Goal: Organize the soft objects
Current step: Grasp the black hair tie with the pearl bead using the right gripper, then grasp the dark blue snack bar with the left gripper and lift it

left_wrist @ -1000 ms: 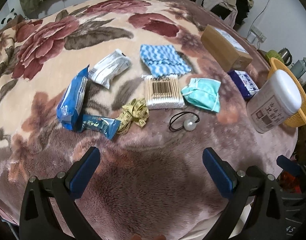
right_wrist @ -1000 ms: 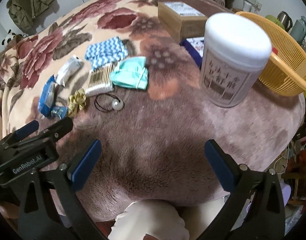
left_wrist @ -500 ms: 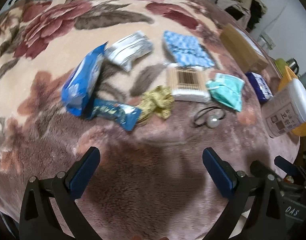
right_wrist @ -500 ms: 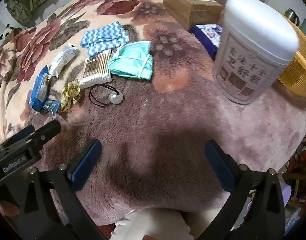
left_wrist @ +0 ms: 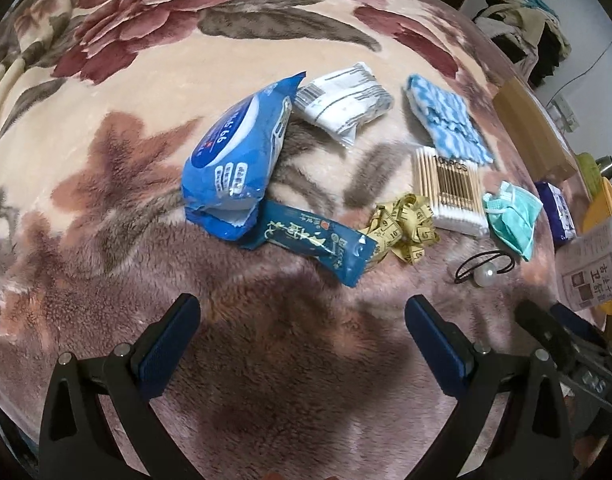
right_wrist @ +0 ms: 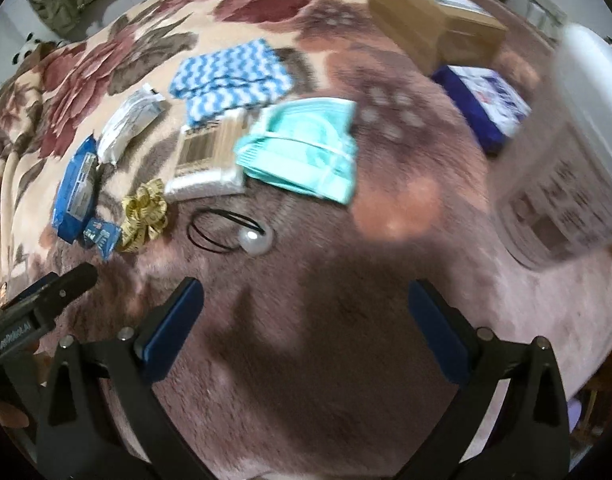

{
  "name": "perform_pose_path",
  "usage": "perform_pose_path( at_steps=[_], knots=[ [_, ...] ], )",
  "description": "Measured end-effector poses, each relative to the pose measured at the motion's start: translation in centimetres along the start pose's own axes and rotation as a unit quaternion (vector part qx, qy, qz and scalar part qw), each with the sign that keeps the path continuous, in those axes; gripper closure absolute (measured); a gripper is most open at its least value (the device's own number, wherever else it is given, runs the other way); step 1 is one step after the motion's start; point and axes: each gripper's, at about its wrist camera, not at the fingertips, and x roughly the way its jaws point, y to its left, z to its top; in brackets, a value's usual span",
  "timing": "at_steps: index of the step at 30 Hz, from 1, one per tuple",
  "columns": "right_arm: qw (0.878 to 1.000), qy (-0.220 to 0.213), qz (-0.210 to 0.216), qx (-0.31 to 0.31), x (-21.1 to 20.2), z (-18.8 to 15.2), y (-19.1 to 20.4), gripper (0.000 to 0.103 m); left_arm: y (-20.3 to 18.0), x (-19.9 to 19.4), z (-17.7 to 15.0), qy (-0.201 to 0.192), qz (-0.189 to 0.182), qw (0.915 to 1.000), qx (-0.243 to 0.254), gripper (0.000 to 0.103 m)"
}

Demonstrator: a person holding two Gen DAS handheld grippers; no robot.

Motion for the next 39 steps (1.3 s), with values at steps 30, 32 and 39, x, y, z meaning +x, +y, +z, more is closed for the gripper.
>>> perform_pose_path(
  at_steps=[30, 32, 39],
  knots=[
    [0.998, 0.037, 0.044, -0.006, 3.8, -0.2, 0.3, 0.078, 1.9, 3.5, 4.0, -0.018, 0.032, 0.9845, -0.172, 0.015],
    [0.998, 0.038, 0.047, -0.004, 3.9, -0.3, 0.1, 0.078, 1.8, 4.0, 4.1, -0.009, 0.037, 0.9859, -0.163, 0.021],
    [0.998, 0.035, 0.048, -0.005, 3.8, -0.4, 0.1, 0.078, 3.7, 3.0, 2.1, 0.011, 0.032, 0.9921, -0.121, 0.050]
  ],
)
